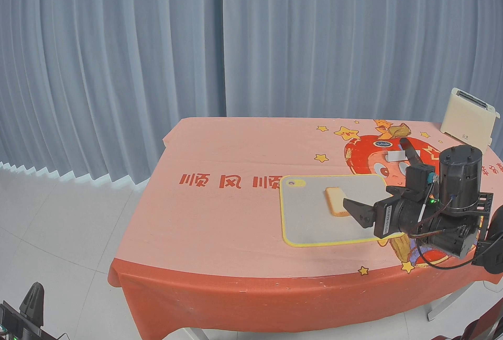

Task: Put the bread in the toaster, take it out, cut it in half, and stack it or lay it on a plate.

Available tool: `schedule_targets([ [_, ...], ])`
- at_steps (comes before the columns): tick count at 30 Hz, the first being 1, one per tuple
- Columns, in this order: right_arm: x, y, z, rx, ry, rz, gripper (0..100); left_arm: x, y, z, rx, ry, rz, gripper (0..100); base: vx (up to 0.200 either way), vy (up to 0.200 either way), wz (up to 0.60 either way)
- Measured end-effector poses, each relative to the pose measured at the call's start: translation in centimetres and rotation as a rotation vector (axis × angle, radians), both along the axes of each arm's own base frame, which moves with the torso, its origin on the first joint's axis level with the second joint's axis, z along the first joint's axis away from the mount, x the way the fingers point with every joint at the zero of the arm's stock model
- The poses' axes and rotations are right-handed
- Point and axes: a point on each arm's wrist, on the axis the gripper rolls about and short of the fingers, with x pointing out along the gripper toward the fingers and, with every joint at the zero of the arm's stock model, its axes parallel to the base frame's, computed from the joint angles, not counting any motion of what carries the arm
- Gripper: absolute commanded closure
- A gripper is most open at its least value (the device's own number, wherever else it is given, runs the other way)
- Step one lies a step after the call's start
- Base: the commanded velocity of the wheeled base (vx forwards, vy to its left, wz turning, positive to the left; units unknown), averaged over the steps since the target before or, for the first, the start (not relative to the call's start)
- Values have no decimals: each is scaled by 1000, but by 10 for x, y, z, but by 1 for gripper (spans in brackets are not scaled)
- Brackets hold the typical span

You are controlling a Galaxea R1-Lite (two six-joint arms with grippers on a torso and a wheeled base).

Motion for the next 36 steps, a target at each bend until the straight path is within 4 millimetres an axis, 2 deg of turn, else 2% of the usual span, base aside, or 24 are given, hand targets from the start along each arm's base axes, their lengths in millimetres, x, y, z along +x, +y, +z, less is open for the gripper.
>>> schedule_targets([
  [6, -6, 11, -3, 3, 9, -1, 0, 0, 0, 0, 2, 0, 0, 100, 0, 0, 0],
  [11, -3, 20, -8, -15, 22, 2, 0, 0, 0, 0, 1, 0, 0, 100, 0, 0, 0],
  [26, 50, 46, -19, -33, 202, -66, 0, 0, 0, 0, 2, 0, 0, 100, 0, 0, 0],
  [36, 65, 59, -36, -41, 242, -75, 0, 0, 0, 0, 2, 0, 0, 100, 0, 0, 0],
])
